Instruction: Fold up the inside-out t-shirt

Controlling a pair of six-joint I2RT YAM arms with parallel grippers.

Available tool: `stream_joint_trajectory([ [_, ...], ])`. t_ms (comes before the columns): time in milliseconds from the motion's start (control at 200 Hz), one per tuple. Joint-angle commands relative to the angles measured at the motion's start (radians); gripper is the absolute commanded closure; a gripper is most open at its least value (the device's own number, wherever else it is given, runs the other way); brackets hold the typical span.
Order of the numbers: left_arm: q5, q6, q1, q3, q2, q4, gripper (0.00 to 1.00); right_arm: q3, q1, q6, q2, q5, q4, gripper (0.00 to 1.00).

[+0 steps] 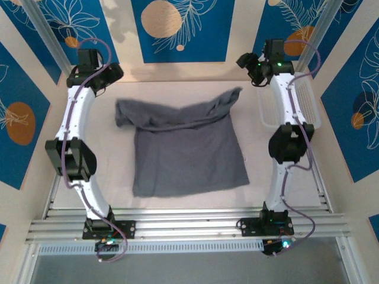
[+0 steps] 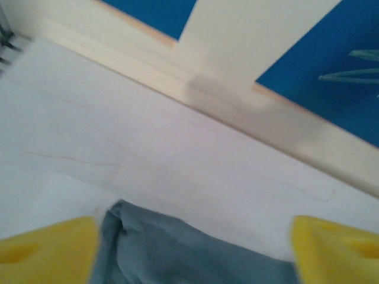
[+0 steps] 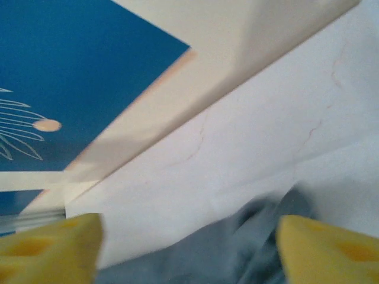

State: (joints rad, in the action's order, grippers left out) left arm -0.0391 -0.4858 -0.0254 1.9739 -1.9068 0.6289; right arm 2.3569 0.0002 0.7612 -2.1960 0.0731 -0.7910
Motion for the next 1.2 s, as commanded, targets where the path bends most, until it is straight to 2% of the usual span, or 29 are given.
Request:
stream_joint_trajectory([
  [0, -0.158, 0.066, -0.013, -0.011, 0.105, -0.11, 0.05, 0.143, -0.019, -0.087, 0.036, 0.147, -0.183, 0.01],
  [85, -0.272, 0.116, 0.009, -0.115, 0.207, -0.161, 0.04, -0.041, -0.009, -0.145, 0.148, 0.146, -0.15, 0.01],
  [180, -0.356, 0.214, 0.088, -0.298, 0.369, -0.218, 0.04, -0.428, -0.004, -0.137, 0.374, 0.111, -0.028, 0.01],
  [285, -0.387, 0.389, 0.254, -0.505, 0.55, -0.235, 0.02, -0.866, 0.0, -0.05, 0.646, 0.082, 0.097, 0.0],
  [320, -0.414, 0.458, 0.311, -0.575, 0.603, -0.236, 0.01, -0.961, 0.008, -0.022, 0.716, 0.065, 0.109, 0.0],
  [380, -0.459, 0.562, 0.407, -0.704, 0.686, -0.26, 0.01, -1.111, 0.037, 0.058, 0.83, -0.031, 0.079, 0.02],
  [445, -0.48, 0.682, 0.515, -0.829, 0.757, -0.268, 0.01, -1.227, 0.073, 0.171, 0.918, -0.159, -0.036, 0.03],
  [565, -0.39, 0.869, 0.717, -0.945, 0.783, -0.185, 0.01, -1.364, 0.106, 0.266, 0.967, -0.177, -0.158, 0.03],
  [625, -0.344, 0.903, 0.789, -0.966, 0.756, -0.163, 0.01, -1.433, 0.116, 0.294, 0.96, -0.15, -0.179, 0.05],
  [695, -0.339, 0.911, 0.839, -0.986, 0.724, -0.175, 0.01, -1.497, 0.128, 0.323, 0.946, -0.123, -0.178, 0.06],
  [890, -0.341, 0.934, 0.912, -1.008, 0.654, -0.217, 0.01, -1.577, 0.219, 0.387, 0.873, -0.07, -0.111, 0.05],
  [995, -0.341, 0.943, 0.924, -1.006, 0.626, -0.228, 0.01, -1.602, 0.271, 0.419, 0.813, -0.035, -0.013, 0.05],
  [1095, -0.344, 0.94, 0.924, -1.016, 0.624, -0.246, 0.01, -1.64, 0.308, 0.452, 0.789, -0.046, 0.086, 0.09],
  [1195, -0.335, 0.932, 0.925, -1.029, 0.635, -0.259, 0.01, -1.681, 0.313, 0.472, 0.781, -0.054, 0.152, 0.2],
])
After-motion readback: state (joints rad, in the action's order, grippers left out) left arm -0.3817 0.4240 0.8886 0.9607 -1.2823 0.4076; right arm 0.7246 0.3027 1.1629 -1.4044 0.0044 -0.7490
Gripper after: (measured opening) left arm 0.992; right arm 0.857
